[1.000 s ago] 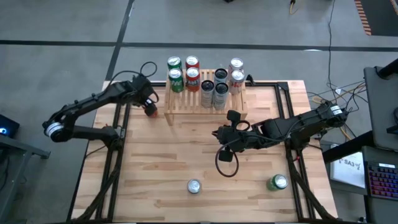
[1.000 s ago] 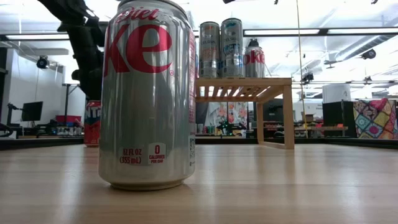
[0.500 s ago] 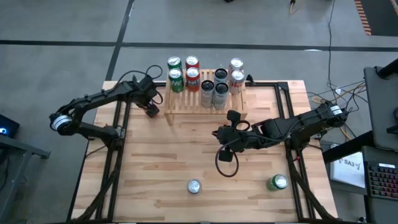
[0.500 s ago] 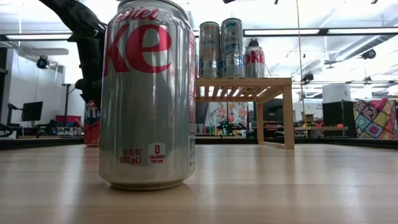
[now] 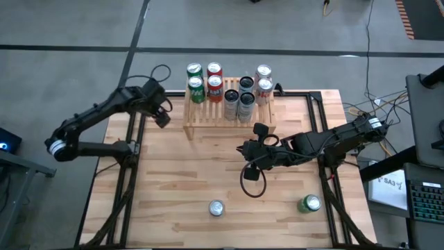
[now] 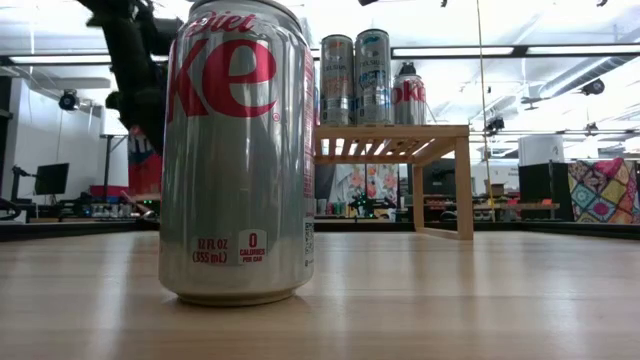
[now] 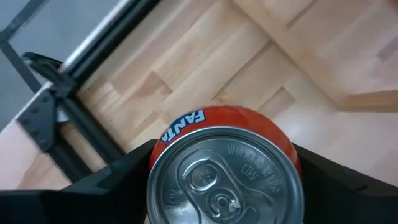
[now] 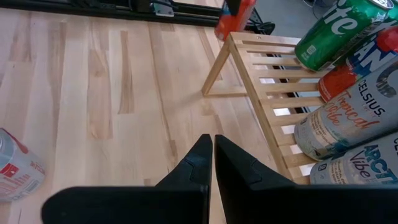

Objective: Place canned beverage on shelf
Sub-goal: Put the red soda can aligned with other red soda can on the shelf

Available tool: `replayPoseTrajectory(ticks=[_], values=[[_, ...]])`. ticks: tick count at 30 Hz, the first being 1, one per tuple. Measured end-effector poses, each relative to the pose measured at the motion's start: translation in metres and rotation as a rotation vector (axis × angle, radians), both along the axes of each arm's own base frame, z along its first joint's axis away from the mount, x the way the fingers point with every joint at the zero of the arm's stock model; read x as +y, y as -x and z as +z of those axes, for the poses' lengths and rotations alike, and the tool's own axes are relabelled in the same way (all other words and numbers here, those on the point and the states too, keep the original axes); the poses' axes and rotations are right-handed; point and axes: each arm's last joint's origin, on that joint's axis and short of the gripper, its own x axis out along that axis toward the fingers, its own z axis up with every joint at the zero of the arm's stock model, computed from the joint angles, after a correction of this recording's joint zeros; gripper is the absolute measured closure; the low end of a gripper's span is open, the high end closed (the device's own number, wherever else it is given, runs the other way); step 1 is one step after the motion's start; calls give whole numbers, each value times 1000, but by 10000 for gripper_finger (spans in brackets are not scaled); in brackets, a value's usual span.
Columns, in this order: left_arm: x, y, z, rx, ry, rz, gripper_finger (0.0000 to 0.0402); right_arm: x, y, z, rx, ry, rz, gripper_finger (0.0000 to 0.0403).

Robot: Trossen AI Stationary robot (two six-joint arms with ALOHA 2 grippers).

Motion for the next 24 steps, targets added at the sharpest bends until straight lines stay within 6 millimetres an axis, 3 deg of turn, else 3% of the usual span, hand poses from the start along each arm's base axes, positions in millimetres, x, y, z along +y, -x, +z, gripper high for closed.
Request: replayPoseTrajectory(ticks=[5,13,24], values=[[-13,7,38,-77,-57,-3,113,0,0,0,0,0,0,394],[-47,11,80,-169,23,-72,113,0,0,0,2,-2,6,394],[-99,-16,126,-403,64,-228,113,1,0,-1,17,-4,36,394]])
